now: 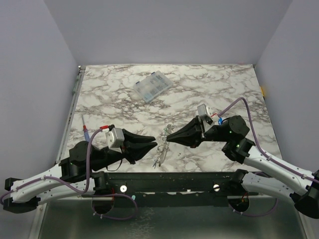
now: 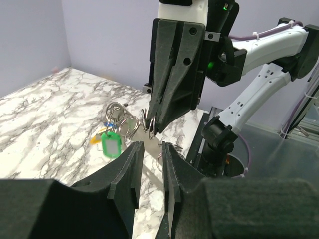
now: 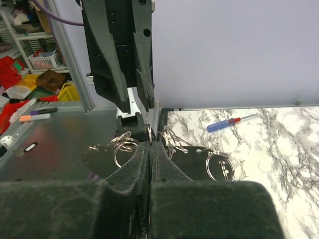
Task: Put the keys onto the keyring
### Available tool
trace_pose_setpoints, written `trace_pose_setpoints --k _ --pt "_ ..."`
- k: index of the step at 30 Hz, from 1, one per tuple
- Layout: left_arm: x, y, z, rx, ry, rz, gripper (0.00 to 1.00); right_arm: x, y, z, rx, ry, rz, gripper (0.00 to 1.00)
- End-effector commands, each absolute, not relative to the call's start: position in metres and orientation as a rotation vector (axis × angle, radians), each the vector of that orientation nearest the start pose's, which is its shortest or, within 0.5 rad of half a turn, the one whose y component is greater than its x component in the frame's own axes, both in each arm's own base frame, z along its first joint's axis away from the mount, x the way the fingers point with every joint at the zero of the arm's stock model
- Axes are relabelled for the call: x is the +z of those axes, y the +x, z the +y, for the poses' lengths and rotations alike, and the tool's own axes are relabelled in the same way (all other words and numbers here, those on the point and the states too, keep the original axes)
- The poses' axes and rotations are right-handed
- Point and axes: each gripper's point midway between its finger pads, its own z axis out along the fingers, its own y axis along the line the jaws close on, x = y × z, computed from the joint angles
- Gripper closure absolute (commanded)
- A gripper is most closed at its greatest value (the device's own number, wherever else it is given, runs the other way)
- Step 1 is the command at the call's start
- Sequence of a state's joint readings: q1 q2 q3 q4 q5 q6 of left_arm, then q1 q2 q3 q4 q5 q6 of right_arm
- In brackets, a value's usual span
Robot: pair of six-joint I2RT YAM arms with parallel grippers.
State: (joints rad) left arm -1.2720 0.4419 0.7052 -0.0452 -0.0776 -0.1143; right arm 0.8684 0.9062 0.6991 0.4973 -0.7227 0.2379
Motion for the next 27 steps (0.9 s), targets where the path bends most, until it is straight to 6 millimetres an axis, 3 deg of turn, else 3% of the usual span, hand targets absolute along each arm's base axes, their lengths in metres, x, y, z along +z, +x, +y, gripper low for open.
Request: trace_pose_setpoints --k 1,5,15,27 --pt "0.366 0.091 -0.229 -1.050 0.693 1.261 0.72 0.358 0.098 0.315 1.397 -1.081 0.996 0.99" --pt "0.374 0.089 -0.226 -1.054 0.697 1.235 0.76 0.357 0.098 0.316 1.402 -1.086 0.997 0.99" --pt "0.352 0.079 -0.260 -1.102 0.828 1.269 0.92 0.367 0.100 0.316 1.424 -1.035 0.971 0.99" --pt "0.357 0.075 -0.261 -1.146 0.806 1.216 0.94 0.375 0.103 0.317 1.462 -0.972 0.960 0.99"
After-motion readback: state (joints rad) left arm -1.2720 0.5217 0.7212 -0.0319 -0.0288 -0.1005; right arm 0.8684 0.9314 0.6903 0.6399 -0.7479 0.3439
